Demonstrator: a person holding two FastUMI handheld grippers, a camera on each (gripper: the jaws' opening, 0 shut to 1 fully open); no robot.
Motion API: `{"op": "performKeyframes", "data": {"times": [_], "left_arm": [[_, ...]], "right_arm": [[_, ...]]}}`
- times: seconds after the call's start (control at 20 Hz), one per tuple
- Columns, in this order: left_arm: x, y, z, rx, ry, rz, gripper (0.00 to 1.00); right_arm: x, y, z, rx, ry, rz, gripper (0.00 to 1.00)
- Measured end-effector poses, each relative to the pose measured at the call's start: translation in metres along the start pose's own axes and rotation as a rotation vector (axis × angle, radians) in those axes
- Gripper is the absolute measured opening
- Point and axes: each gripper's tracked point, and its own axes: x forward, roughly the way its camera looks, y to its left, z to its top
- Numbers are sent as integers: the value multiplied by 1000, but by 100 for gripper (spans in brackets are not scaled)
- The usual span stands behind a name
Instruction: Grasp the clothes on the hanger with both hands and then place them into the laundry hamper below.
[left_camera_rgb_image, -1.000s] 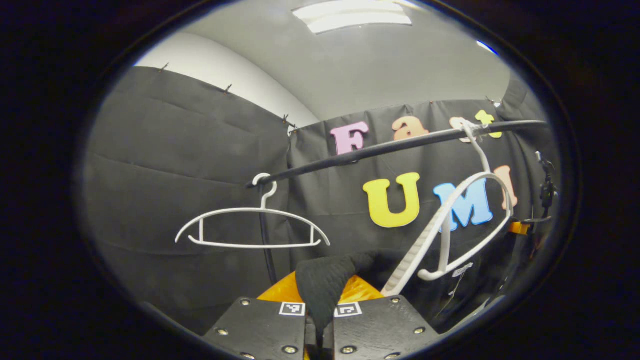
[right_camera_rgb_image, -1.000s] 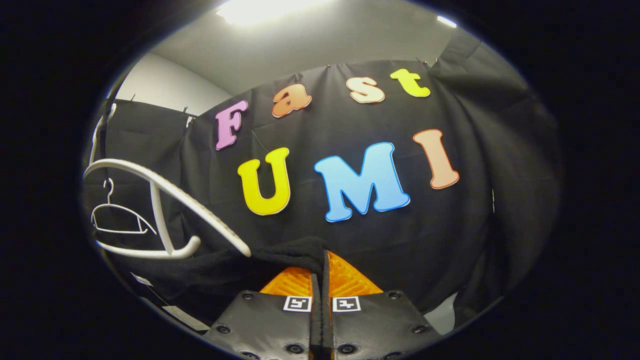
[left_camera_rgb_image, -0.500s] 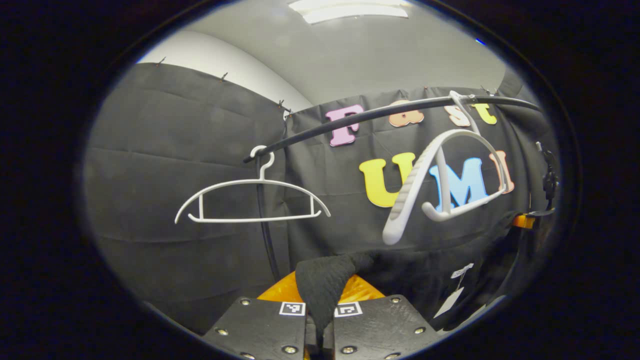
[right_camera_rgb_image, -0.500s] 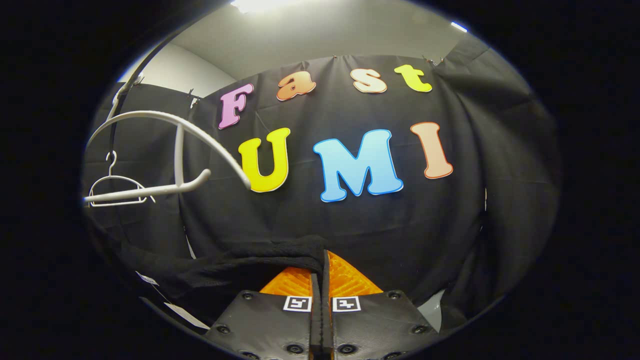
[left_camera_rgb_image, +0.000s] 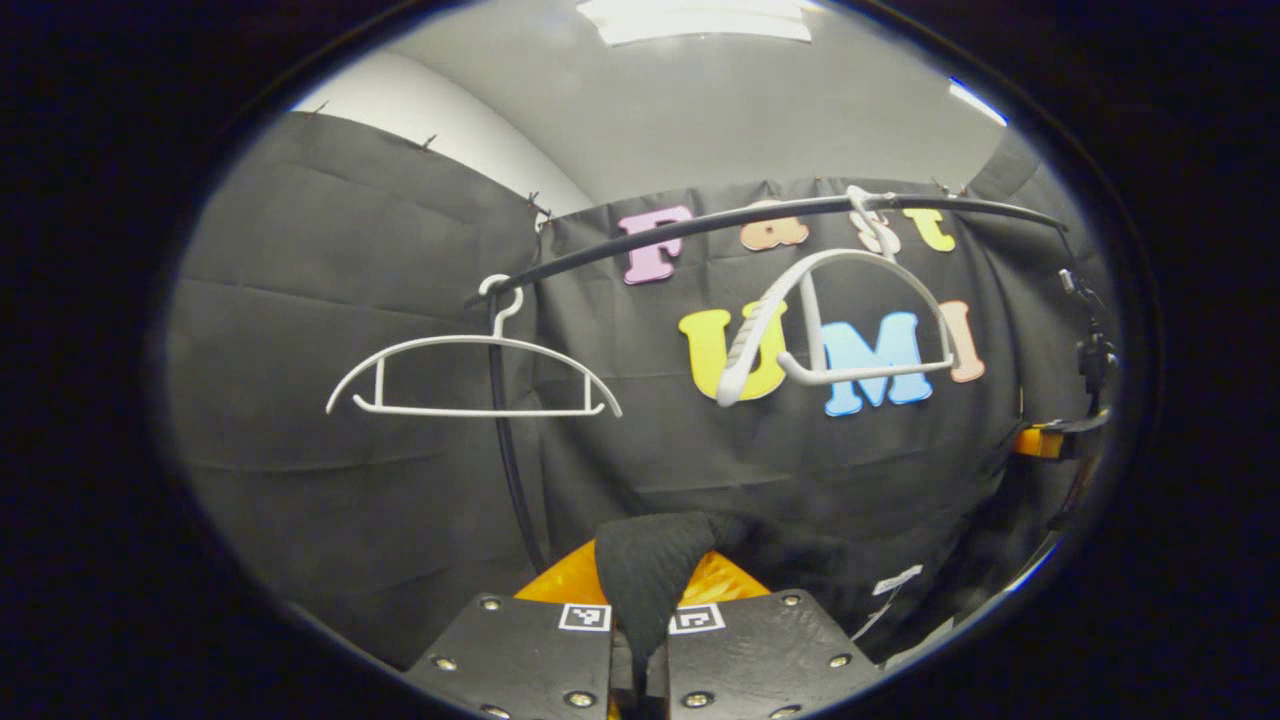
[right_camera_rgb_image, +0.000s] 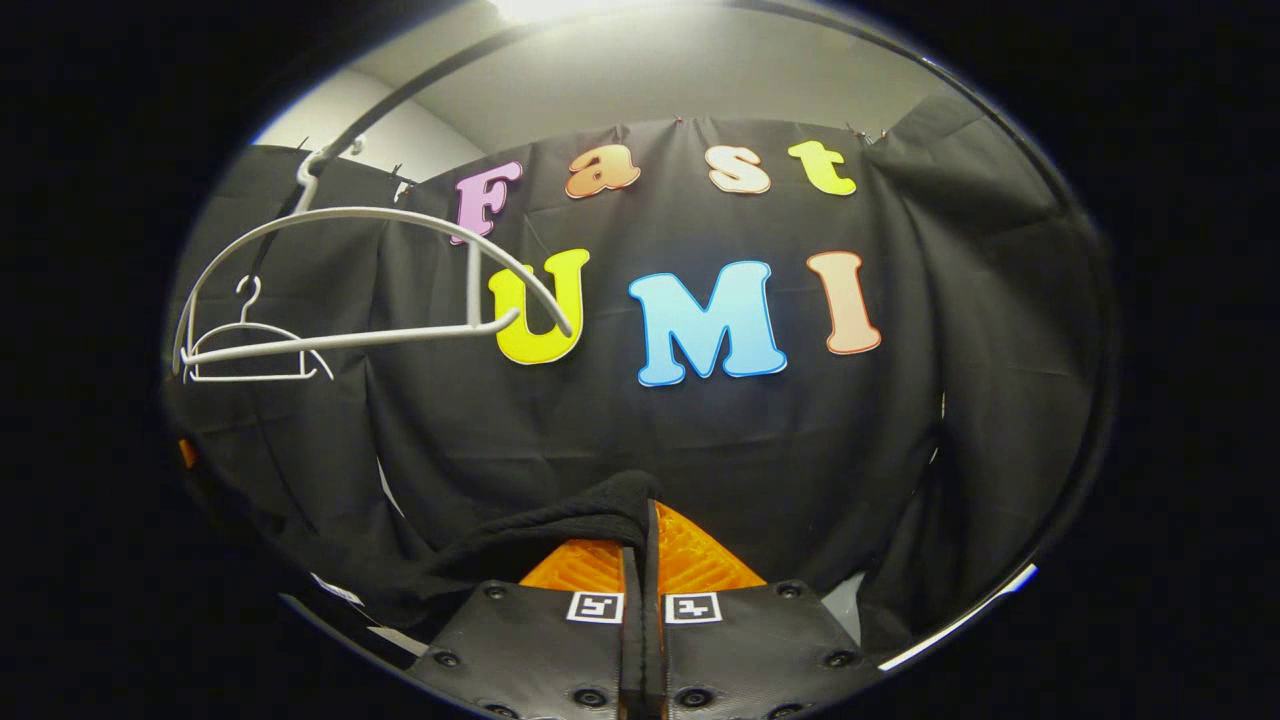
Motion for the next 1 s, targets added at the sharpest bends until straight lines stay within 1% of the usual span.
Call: {"op": "performKeyframes", "data": {"times": [0.25,0.55,0.85,1.0], "left_arm": [[-16,-26,11,-24,-29,-97,6],[-39,-65,15,-53,-53,-217,6],[-43,-99,17,-101,-73,-291,7],[-50,-115,12,-105,-71,-330,7]], "right_arm": [[-44,16,4,-10,-14,8,1],[-88,51,1,-36,-22,58,1],[-115,87,-12,-33,-3,116,1],[-129,109,-24,-39,16,151,1]]}}
